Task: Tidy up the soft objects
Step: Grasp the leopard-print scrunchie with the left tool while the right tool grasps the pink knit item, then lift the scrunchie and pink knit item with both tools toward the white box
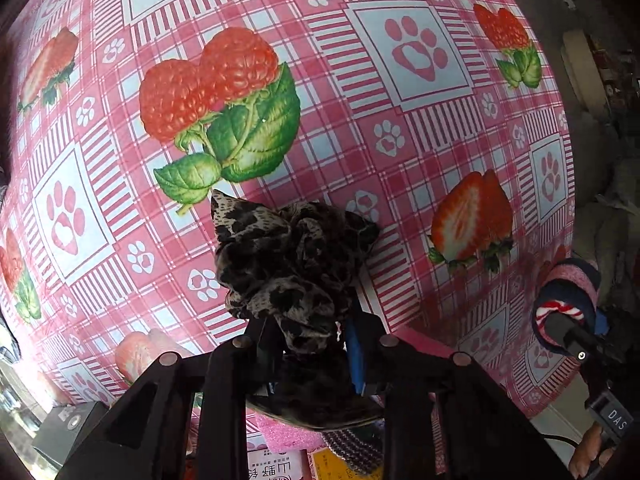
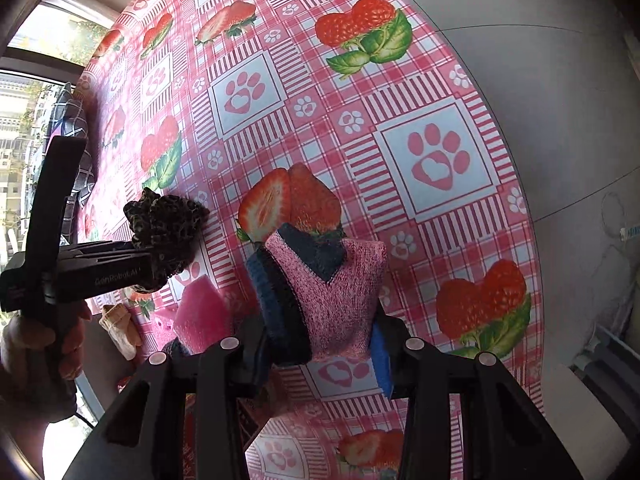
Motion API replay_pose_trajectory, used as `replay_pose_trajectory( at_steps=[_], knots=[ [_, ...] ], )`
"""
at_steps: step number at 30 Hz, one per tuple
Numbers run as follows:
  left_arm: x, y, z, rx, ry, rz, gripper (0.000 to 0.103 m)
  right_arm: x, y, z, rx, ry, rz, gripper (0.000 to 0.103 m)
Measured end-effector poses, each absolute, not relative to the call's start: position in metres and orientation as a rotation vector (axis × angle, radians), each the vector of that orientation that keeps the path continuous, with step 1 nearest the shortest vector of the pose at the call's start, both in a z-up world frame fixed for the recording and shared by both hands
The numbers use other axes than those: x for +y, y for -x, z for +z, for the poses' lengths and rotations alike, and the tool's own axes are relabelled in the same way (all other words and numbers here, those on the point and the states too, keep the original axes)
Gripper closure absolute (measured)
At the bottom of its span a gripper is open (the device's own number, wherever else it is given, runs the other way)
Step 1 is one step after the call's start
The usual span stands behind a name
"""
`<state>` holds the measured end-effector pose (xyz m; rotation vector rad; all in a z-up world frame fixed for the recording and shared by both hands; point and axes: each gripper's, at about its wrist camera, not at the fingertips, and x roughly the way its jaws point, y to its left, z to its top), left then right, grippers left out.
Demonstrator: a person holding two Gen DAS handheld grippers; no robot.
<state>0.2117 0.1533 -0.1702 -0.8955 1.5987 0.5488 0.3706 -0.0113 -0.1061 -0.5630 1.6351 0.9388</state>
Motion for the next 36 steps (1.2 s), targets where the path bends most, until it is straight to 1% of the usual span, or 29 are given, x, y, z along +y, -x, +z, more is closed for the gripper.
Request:
replay_pose_trajectory(
  at_steps=[4,9,17,28,36],
  knots=[
    [0.154,-0.213,-0.146,1.517,0.852,0.581,0.08,-0.029,-0.38,-0.096,1.629,0.538,0.922,0.061],
    [0.15,-0.208,-0.1,1.397,0.771,0.623,0.08,-0.05,-0.385,-0.082,1.626,0.505,0.892,0.061],
    [0.096,-0.218,-0.042,1.284,0.658,0.524,0.08,-0.075,-0.375,-0.073,1.623,0.486,0.851,0.061],
    [-0.014,-0.232,-0.002,1.244,0.506,0.278,0.08,-0.117,-0.36,-0.065,1.601,0.498,0.772,0.061],
    [-0.091,-0.204,0.012,1.264,0.413,0.127,0.08,-0.154,-0.339,-0.06,1.589,0.523,0.717,0.061]
  ],
)
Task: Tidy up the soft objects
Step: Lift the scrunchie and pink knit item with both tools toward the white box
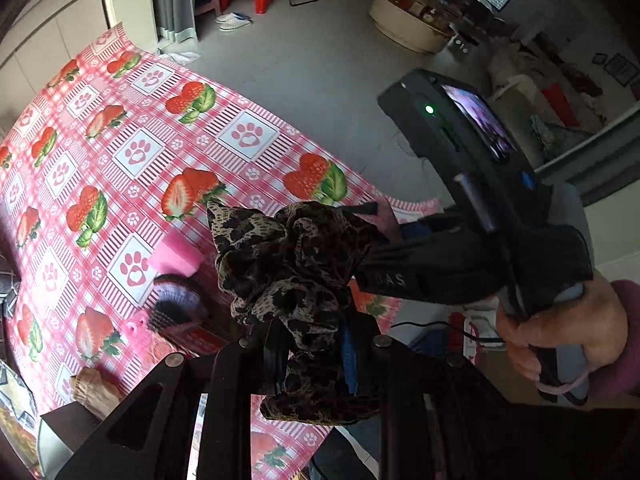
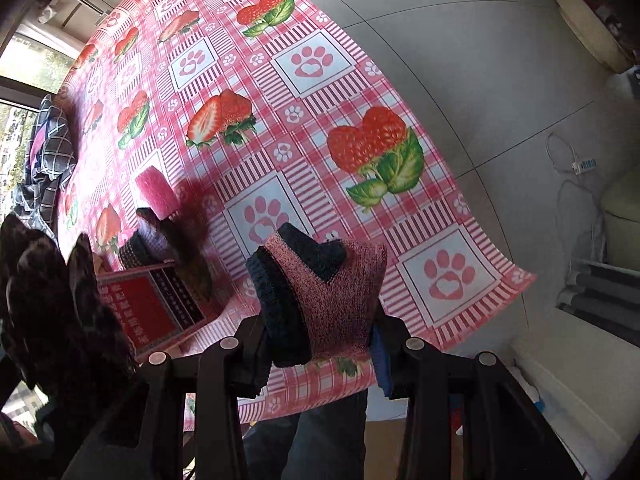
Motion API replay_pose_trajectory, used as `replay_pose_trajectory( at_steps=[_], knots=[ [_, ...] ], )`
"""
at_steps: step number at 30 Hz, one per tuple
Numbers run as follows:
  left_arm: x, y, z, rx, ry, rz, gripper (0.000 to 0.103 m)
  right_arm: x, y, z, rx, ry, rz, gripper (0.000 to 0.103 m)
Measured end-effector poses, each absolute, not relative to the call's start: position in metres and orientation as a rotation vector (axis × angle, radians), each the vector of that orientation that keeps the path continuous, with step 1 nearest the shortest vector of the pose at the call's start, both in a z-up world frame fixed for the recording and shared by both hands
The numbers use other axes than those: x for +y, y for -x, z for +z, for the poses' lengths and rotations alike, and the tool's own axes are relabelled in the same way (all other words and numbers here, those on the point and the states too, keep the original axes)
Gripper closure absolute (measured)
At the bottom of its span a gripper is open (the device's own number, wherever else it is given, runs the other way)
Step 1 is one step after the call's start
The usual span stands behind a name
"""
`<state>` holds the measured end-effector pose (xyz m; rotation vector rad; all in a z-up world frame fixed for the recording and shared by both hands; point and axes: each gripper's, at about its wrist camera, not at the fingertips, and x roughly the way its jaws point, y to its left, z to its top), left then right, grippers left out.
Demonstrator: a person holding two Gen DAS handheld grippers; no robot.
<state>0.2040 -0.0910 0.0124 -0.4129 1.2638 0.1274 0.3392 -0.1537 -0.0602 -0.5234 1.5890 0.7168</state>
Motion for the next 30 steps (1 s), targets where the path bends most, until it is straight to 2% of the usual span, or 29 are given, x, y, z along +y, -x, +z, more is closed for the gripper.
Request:
replay_pose_trajectory(
  at_steps=[12,22,30],
  knots=[
    [-0.135,-0.111,0.013,1.329,0.381,0.14,0.079,-0.183,-0.262,-0.066,1.63,0.615,0.756,0.061],
    [-0.128,-0.032,-0.005,1.4,0.43,0.317,0.08,-0.174,-0.187,-0.065,1.654,0.704,0.88,0.061],
    [-0.104,0.016,0.003,1.337,0.515,0.495,0.08,-0.157,-0.133,-0.058,1.616,0.826,0.987,0.061]
  ],
)
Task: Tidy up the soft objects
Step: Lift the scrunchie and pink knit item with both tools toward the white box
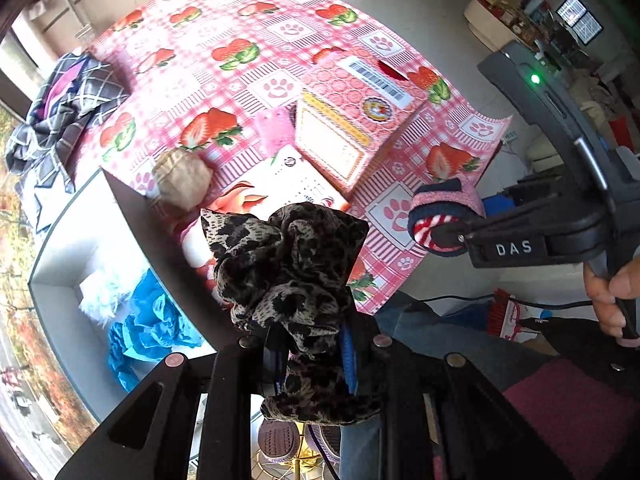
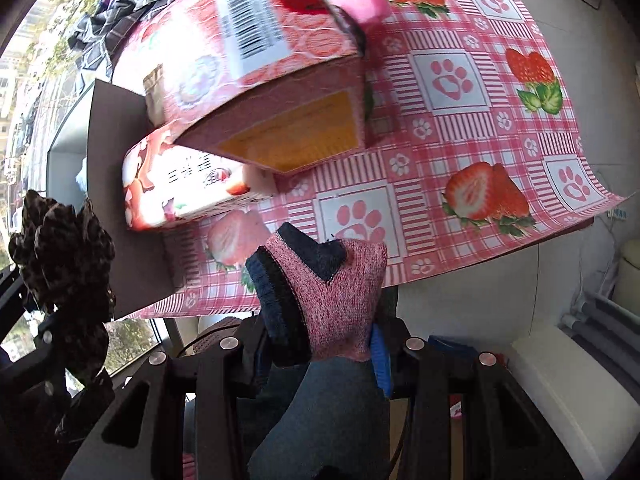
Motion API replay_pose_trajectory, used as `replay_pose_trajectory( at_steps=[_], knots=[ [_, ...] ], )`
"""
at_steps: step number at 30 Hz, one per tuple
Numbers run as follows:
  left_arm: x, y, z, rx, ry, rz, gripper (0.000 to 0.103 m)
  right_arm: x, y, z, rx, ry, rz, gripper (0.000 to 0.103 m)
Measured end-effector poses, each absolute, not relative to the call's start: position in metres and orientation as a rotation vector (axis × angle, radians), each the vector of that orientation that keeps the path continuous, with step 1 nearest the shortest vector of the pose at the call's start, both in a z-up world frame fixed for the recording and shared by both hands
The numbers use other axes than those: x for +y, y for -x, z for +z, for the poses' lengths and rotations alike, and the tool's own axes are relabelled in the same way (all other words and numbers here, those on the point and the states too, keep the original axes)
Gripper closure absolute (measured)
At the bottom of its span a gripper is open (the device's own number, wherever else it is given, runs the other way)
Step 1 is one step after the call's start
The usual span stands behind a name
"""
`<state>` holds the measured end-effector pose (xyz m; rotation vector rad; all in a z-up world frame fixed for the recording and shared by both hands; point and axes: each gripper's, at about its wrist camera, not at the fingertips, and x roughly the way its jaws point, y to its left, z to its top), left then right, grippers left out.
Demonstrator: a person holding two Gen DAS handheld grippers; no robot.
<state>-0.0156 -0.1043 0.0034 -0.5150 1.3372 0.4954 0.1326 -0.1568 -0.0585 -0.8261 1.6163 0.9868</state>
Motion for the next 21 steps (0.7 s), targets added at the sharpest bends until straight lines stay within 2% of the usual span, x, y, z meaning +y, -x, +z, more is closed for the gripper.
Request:
replay_pose_trajectory(
  at_steps=[21],
  knots=[
    [-0.083,0.115,0.009,1.224,0.669,0.734,0.08,-0.126,-0.05,-0.033,1.491,1.018,1.153,0.061]
  ],
)
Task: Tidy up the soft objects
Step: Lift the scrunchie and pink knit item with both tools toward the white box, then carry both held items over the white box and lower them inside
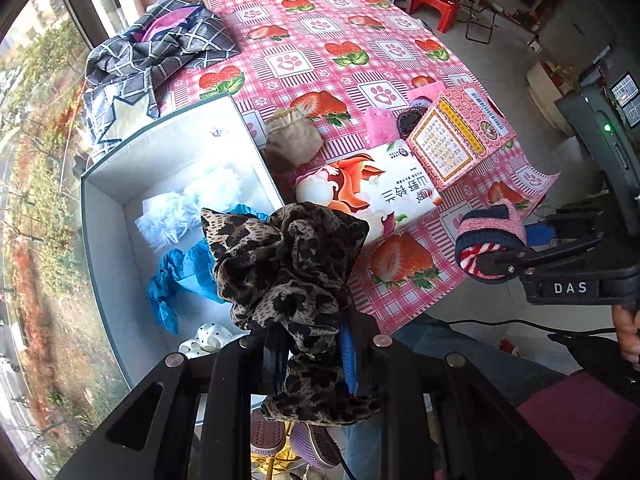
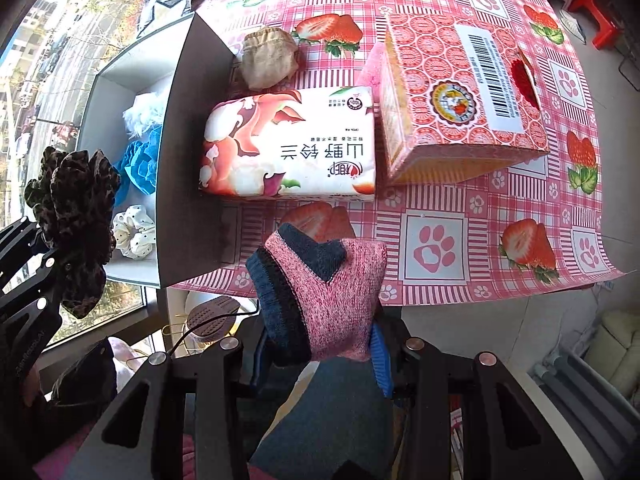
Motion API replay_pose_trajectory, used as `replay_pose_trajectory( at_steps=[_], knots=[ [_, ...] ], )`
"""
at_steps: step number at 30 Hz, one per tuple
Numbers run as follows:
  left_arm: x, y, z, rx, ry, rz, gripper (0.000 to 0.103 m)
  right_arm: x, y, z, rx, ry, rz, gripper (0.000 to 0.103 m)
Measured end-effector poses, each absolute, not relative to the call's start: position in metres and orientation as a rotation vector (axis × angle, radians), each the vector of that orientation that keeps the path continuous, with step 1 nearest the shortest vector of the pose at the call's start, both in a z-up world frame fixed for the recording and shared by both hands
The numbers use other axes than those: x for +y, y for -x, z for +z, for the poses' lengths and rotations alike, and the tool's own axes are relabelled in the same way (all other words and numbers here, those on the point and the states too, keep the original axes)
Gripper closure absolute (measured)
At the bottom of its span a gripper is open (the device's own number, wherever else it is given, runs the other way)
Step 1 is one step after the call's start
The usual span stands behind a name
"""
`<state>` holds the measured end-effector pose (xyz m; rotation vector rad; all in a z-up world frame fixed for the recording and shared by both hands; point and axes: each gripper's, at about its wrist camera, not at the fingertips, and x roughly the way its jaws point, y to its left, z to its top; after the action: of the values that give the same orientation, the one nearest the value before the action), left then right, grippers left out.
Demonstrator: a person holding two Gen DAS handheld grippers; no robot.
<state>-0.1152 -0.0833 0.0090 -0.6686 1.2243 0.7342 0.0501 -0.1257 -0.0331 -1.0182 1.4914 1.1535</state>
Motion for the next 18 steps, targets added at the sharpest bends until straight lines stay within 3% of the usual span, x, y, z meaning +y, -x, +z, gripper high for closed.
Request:
replay_pose_trajectory(
  at_steps=[18],
  knots=[
    [-0.079,0.158,0.012,1.155,0.761,0.819,0.079,-0.1,0.003,-0.021,1.383,1.17,1.268,0.061]
  ],
)
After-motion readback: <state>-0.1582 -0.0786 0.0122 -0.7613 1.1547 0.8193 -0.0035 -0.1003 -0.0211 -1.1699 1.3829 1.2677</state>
